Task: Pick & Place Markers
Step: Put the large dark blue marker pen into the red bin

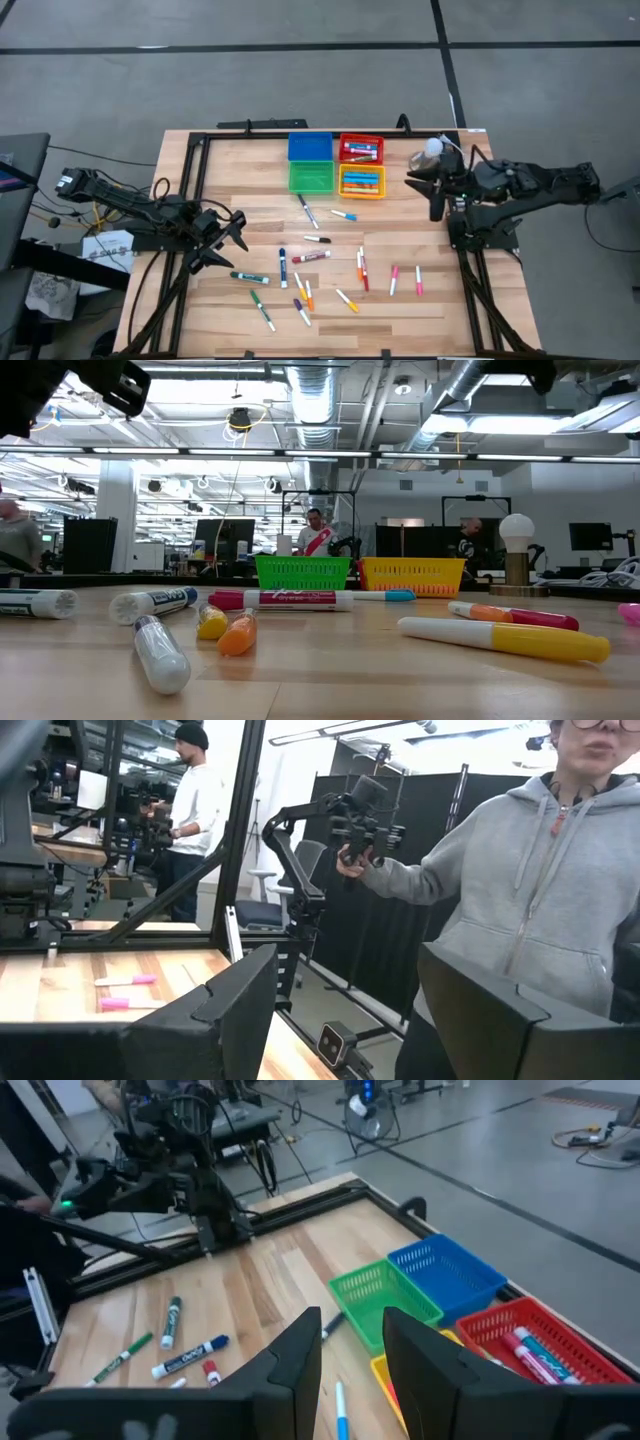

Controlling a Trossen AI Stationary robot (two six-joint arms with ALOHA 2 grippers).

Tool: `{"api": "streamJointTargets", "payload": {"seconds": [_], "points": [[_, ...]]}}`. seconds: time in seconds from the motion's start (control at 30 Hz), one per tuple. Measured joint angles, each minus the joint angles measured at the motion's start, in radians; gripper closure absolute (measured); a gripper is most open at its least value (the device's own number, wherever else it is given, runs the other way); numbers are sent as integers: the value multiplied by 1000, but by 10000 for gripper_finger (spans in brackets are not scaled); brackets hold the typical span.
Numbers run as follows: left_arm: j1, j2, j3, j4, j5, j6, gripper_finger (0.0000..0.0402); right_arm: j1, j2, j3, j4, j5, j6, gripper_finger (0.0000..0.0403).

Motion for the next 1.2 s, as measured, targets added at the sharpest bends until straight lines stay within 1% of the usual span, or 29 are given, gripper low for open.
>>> {"api": "streamJointTargets", "payload": {"seconds": [0.13, 0.3, 0.43, 0.5, 0.6, 0.67, 0.73, 0.87, 0.97, 1.07, 1.13, 1.2], "points": [[0, 0, 0, 6, 0, 0, 160, 0, -56, -43, -16, 0, 0, 303], [0, 0, 0, 14, 0, 0, 160, 0, -111, -55, -43, 1, -5, 303], [0, 0, 0, 20, -12, 0, 160, 0, -156, -56, -75, 6, 71, 303], [0, 0, 0, 29, -51, 0, 160, 0, -179, -56, -69, 6, 81, 303], [0, 0, 0, 53, -147, -4, 160, 0, -218, -65, -14, 4, 86, 303], [0, 0, 0, 64, -222, -39, 160, 0, -246, -89, 40, 2, 79, 303], [0, 0, 0, 64, -276, -84, 160, 0, -272, -119, 79, 0, 79, 303], [0, 11, 1, 63, -281, -134, 160, 0, -313, -204, 177, -1, 82, 303], [0, 48, 29, 60, -281, -157, 160, 0, -335, -273, 277, -1, 81, 303], [0, 118, 87, 42, -281, -166, 160, 0, -351, -327, 340, -2, 80, 303], [5, 179, 145, -28, -275, -193, 160, 0, -357, -349, 364, -2, 80, 303], [21, 248, 206, -113, -238, -235, 160, 0, -364, -369, 396, -3, 79, 303]]}}
